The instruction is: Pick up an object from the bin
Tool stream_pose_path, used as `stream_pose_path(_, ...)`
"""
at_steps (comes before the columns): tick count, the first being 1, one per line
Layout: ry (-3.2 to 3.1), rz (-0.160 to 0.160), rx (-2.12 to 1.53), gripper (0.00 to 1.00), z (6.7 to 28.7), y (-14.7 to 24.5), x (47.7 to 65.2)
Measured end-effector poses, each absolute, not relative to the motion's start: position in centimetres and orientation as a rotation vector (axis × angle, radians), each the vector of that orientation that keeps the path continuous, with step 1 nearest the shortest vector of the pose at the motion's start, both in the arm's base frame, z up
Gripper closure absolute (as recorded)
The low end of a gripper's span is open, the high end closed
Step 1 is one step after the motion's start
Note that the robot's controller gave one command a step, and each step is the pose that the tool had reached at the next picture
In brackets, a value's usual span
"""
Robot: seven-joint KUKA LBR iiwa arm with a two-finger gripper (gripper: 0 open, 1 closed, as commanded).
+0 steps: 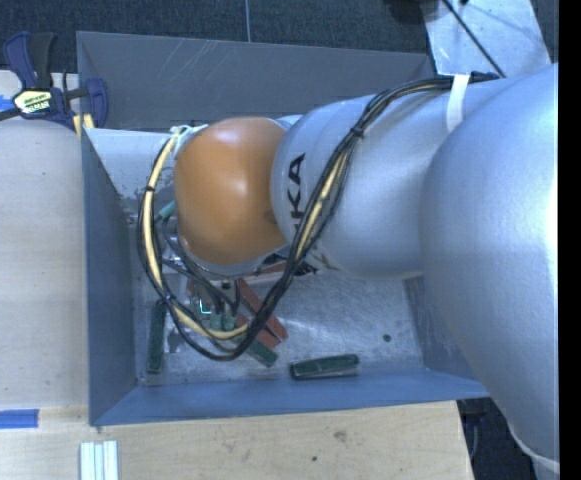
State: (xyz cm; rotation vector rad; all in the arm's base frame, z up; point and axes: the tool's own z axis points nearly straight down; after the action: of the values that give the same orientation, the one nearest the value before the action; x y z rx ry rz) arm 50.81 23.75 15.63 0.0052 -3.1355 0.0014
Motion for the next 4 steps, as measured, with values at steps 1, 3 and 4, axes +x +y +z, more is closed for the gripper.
stream_pose_path(1,-3.143,-0.002,0.0,0.0,16.1,23.6,51.1)
stream_pose_path(3,-3.074,-0.01,0.758,1.0,7.7,20.8,50.8)
stream_pose_path(4,-3.074,-0.009,0.757,1.0,7.7,20.8,50.8)
